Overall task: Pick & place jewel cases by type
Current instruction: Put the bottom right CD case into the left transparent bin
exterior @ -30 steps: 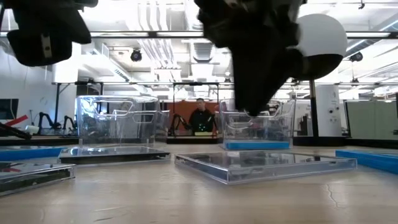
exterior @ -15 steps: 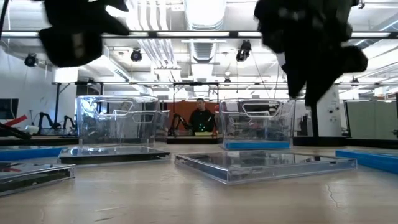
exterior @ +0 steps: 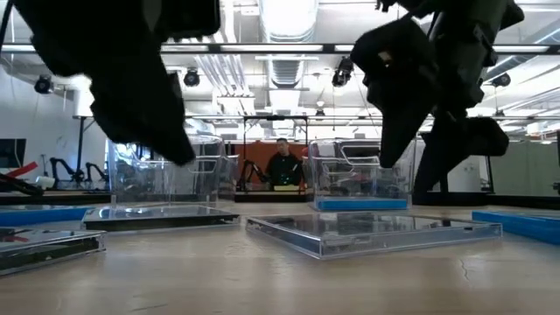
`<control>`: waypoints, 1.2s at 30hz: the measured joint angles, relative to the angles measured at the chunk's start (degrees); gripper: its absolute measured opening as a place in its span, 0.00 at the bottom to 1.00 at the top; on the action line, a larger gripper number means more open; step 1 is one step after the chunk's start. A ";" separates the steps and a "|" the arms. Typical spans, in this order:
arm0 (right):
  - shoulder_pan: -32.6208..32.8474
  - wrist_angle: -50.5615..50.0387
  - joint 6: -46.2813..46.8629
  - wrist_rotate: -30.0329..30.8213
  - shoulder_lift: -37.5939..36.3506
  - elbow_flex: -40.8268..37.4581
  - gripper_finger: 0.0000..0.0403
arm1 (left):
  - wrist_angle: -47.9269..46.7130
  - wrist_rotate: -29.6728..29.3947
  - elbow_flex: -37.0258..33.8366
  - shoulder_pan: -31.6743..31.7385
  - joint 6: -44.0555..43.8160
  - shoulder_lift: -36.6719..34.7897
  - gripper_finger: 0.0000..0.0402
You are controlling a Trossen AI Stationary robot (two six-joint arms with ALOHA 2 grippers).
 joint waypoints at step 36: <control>-1.71 24.66 -4.83 -15.10 5.54 -6.07 0.64 | -1.88 3.79 3.06 3.69 4.35 8.67 0.38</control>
